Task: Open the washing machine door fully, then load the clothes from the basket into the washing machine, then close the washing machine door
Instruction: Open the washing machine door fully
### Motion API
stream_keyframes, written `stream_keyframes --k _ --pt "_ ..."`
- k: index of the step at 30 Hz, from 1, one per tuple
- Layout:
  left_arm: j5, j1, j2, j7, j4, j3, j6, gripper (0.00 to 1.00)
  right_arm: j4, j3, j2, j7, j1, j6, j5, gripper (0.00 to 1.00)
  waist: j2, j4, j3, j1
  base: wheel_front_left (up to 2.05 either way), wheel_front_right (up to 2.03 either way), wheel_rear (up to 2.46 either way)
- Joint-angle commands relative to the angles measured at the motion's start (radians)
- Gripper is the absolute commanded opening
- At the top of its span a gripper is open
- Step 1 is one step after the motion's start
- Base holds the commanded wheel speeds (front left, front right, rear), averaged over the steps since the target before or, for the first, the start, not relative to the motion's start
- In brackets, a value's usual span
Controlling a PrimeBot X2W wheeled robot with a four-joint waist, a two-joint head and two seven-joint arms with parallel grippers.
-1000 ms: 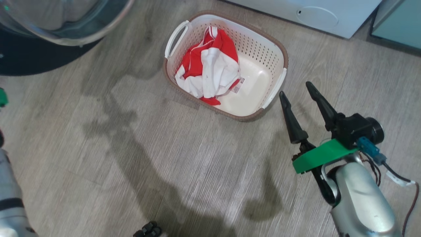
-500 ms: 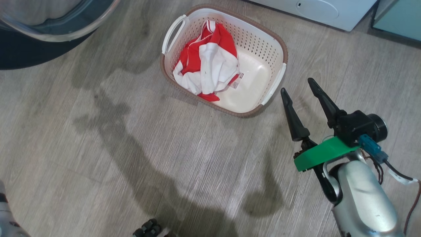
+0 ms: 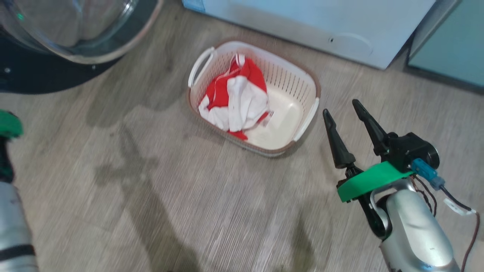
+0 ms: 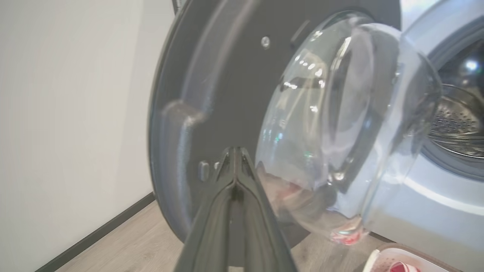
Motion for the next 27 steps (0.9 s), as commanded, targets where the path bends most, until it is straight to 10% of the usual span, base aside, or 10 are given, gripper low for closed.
stream_keyframes --k 1,27 --pt "0.003 0.014 0.037 -0.002 -0.048 0.006 -0.001 0.00 -0.021 0.024 0.008 -0.013 0.002 0.000 0.010 1.00 0.0000 -0.005 -0.045 0.0000 0.00 0.00 0.00" --pt "-0.038 0.492 -0.155 -0.002 -0.416 -0.249 -0.001 0.00 -0.085 -0.054 0.008 -0.019 0.169 0.000 0.085 1.00 0.0000 -0.232 -0.358 0.0000 0.00 0.00 0.00"
